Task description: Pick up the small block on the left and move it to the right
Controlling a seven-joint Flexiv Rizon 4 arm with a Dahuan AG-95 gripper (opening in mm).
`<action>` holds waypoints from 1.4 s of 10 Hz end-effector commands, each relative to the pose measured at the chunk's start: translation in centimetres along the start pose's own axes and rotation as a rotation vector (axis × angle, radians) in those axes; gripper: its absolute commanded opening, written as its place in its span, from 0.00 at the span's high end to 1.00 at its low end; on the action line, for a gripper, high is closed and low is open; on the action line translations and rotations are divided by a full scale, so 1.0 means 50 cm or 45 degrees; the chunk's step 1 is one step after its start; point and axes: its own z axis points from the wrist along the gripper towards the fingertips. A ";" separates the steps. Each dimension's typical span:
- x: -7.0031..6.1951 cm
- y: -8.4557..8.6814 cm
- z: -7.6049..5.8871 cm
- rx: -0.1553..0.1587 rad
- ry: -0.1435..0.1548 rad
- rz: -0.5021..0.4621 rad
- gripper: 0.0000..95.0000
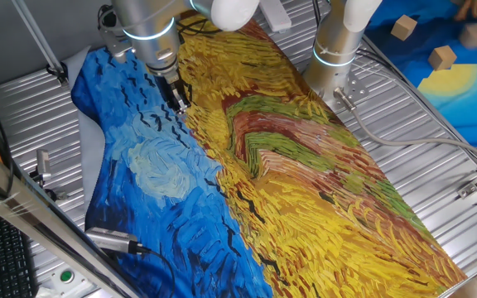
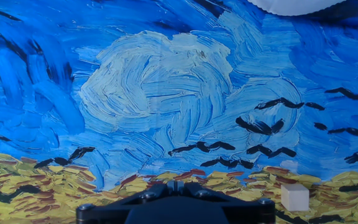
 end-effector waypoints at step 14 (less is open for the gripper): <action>-0.001 -0.002 0.007 -0.007 -0.025 0.082 1.00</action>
